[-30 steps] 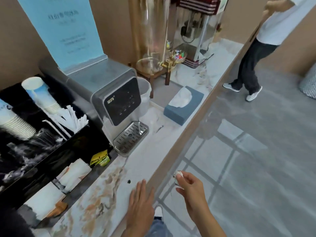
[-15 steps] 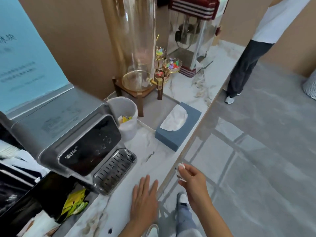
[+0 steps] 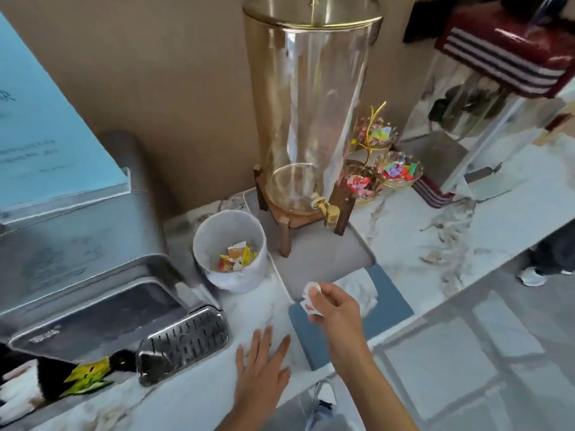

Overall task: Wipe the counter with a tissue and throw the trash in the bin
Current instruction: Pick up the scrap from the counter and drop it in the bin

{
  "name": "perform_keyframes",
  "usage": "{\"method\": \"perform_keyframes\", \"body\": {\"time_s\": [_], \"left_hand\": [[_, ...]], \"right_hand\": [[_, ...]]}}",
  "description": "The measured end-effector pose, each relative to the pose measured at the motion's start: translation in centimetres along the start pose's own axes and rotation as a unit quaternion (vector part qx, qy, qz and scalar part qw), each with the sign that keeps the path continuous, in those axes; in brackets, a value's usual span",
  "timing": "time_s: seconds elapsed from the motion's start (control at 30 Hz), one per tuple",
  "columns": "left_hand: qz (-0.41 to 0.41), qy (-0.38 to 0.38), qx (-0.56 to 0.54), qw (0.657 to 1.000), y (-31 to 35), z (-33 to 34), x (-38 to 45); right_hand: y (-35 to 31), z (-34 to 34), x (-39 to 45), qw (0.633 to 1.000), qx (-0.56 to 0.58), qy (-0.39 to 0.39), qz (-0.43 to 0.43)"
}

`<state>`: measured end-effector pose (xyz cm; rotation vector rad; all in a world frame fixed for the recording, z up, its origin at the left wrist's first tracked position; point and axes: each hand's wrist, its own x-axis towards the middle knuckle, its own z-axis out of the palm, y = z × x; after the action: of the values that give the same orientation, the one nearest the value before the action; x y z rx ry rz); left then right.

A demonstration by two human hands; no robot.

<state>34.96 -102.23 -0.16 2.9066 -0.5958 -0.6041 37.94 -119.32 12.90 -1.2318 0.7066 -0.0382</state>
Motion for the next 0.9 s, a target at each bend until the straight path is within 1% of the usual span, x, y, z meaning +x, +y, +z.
{"method": "perform_keyframes", "body": {"time_s": [0.1, 0.2, 0.3, 0.47, 0.57, 0.67, 0.73, 0.8, 0.83, 0.9], "left_hand": [[-0.05, -0.025, -0.025, 0.998, 1.2, -0.4, 0.9], [-0.082, -0.027, -0.046, 0.995, 1.4, -0.2, 1.4], [-0.093, -0.008, -0.048, 0.994, 1.4, -0.6, 1.5], [-0.086, -0.047, -0.039, 0.994, 1.3, -0.6, 1.4], [-0.075, 0.009, -0.026, 0.997, 1.3, -0.1, 1.6], [-0.089, -0.006, -0.07, 0.994, 1.2, -0.7, 1.5], [-0.113, -0.02, -0.103, 0.988, 1.1, -0.7, 1.4], [-0.14, -0.009, -0.122, 0.983, 0.9, -0.1, 1.5], [-0.147, 0.001, -0.118, 0.982, 1.0, -0.2, 1.6], [-0.16, -0.015, -0.108, 0.981, 1.4, -0.5, 1.7]], "right_hand": [[-2.0, 1.0, 2.1, 0.998, -0.013, -0.068, 0.0], [-3.5, 2.5, 3.9, 0.993, -0.014, -0.115, 0.007], [-4.6, 4.3, 5.6, 0.989, -0.025, -0.145, 0.005], [-6.3, 8.2, 7.8, 0.975, -0.074, -0.199, -0.063], [-6.7, 9.9, 8.2, 0.97, -0.101, -0.206, -0.083], [-7.0, 11.1, 8.4, 0.966, -0.117, -0.211, -0.095], [-7.2, 11.7, 8.9, 0.963, -0.123, -0.214, -0.104], [-7.2, 12.1, 9.5, 0.96, -0.135, -0.222, -0.107], [-7.2, 12.3, 9.8, 0.957, -0.144, -0.227, -0.109], [-7.1, 12.5, 10.5, 0.95, -0.16, -0.244, -0.113]]}}
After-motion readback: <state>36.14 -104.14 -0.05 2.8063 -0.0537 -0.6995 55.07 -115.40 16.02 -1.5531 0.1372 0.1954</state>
